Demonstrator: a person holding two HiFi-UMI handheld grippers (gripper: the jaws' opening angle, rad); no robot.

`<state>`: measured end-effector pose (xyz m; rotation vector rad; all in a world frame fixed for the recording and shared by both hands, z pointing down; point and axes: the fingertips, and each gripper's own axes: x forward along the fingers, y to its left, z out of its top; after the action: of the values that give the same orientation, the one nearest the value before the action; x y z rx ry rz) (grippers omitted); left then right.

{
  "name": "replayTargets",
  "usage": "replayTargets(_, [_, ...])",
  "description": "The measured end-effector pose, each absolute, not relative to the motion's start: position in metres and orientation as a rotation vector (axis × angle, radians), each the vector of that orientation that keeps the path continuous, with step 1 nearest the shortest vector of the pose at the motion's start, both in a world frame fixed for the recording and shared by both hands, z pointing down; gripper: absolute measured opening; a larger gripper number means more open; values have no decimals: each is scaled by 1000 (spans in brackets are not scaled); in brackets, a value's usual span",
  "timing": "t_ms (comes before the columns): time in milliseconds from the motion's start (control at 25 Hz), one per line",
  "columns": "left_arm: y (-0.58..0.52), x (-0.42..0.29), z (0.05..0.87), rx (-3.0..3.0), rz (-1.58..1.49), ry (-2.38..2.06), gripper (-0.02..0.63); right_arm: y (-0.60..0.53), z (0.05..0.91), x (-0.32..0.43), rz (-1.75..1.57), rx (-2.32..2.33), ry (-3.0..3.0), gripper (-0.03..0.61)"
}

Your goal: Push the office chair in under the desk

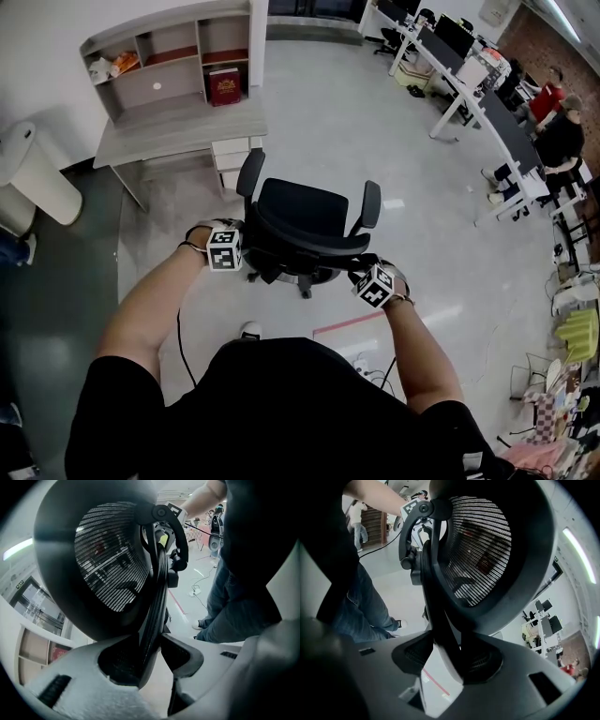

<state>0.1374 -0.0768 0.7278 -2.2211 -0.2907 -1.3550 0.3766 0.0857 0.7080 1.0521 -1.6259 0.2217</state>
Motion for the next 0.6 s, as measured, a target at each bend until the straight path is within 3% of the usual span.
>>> replayTargets(600, [-43,89,724,-2282,-1400,-129,152,91,705,345,129,940,-1695,192])
